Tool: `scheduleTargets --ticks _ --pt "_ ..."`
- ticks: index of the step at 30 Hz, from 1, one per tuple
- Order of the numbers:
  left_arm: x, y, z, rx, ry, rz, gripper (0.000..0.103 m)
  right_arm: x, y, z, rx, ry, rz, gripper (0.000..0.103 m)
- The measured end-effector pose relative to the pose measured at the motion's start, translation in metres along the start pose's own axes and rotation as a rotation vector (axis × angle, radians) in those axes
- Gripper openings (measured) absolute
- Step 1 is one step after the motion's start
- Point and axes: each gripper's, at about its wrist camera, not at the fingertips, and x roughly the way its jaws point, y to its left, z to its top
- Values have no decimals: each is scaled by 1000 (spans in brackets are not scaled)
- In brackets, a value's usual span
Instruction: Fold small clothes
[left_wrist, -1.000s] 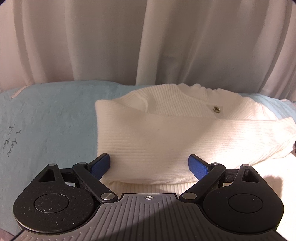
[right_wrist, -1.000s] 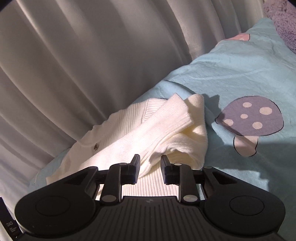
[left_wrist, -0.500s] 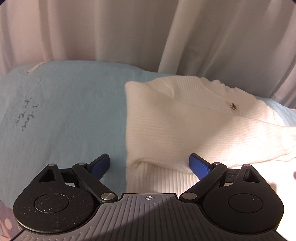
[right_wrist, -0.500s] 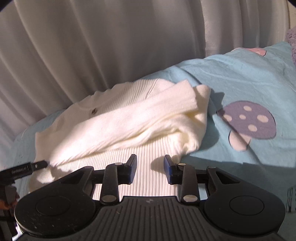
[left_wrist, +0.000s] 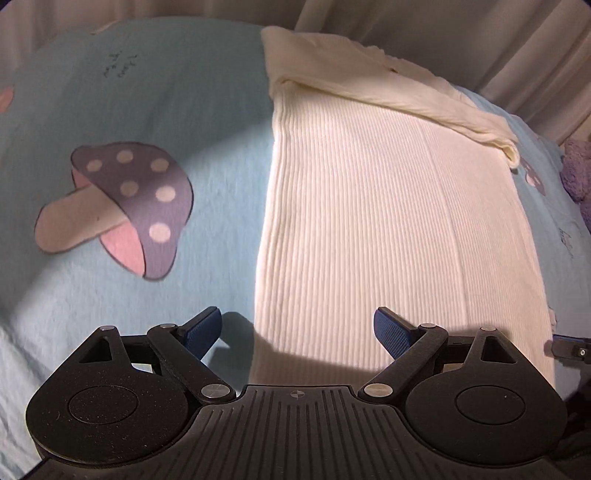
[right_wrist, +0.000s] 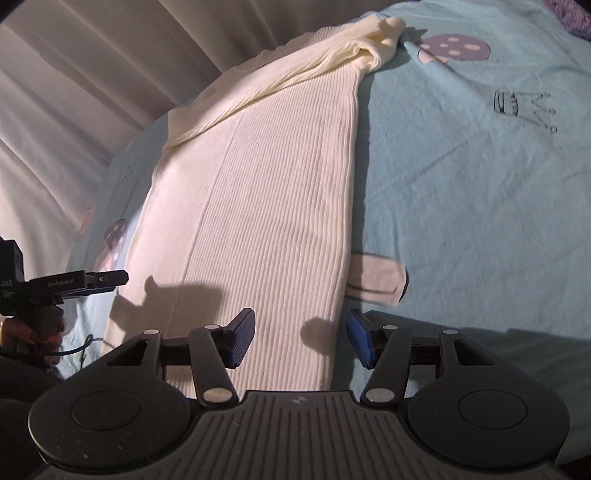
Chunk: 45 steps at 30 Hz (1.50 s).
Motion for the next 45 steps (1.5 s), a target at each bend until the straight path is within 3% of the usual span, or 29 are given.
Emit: scheduleTargets --ticks 4,6,9,13,19,20,23,28,34,39,45 --pt "-8 2 -18 -1 27 9 87 -8 -15 -13 79 24 86 54" --pt "-15 9 -24 -24 34 7 78 -9 -21 -19 113 48 121 52" --pt "-24 17 -32 -63 61 -49 68 -7 -23 -26 132 82 160 43" --pt "-27 15 -39 -45 92 -76 59 -2 -22 -34 134 124 193 29" --pt "-24 25 -43 -100 141 -136 27 7 -12 -43 100 156 184 7" --pt "-23 29 -42 -124 139 -143 15 7 -10 -43 91 152 181 6" --pt "-26 37 -40 -196 103 -191 13 5 -4 -43 58 113 179 5" --pt "-53 33 -22 -215 -61 -293 11 -9 2 -23 1 -11 178 5" --pt "-65 27 17 -215 -210 -318 11 -19 4 18 -43 -172 142 4" --pt "-55 23 55 -191 -311 -269 11 -6 7 57 -63 -279 70 4" --pt "-14 16 92 -160 -334 -143 11 24 14 100 -82 -347 -59 4"
